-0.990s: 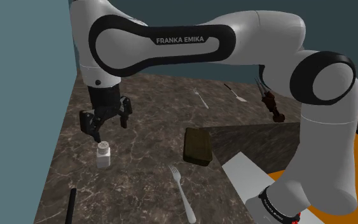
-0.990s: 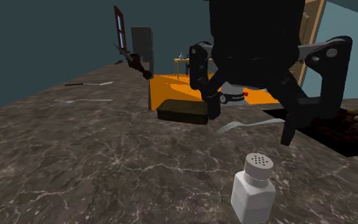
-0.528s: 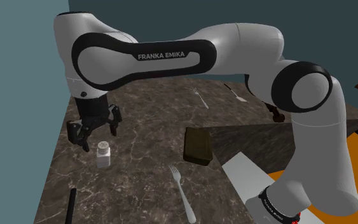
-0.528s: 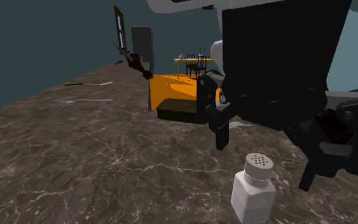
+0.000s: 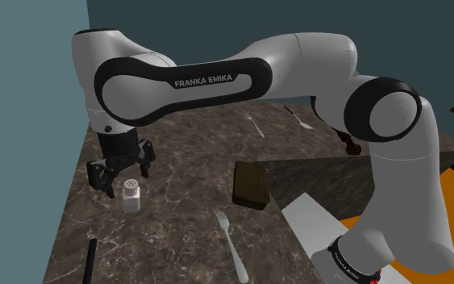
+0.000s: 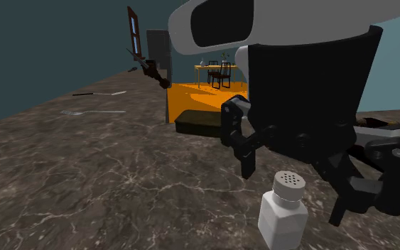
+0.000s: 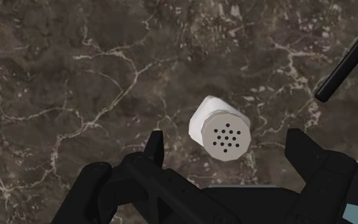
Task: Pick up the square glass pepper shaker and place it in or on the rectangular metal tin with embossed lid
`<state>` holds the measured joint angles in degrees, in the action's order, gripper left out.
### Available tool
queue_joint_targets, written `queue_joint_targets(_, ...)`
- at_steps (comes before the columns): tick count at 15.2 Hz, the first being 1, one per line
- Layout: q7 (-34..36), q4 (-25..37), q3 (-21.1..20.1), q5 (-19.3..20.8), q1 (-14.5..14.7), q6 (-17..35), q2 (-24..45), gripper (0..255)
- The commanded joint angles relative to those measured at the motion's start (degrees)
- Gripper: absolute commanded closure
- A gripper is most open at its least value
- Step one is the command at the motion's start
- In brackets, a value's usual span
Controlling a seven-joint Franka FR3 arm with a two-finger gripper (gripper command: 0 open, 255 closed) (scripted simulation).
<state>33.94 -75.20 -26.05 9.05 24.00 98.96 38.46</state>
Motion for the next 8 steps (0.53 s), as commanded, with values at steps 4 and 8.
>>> queue_joint_targets(4, 0.0, -0.1, 0.0, 0.0, 0.0, 0.0, 0.0, 255)
queue_joint_targets(8, 0.0, -0.1, 0.0, 0.0, 0.0, 0.0, 0.0, 255)
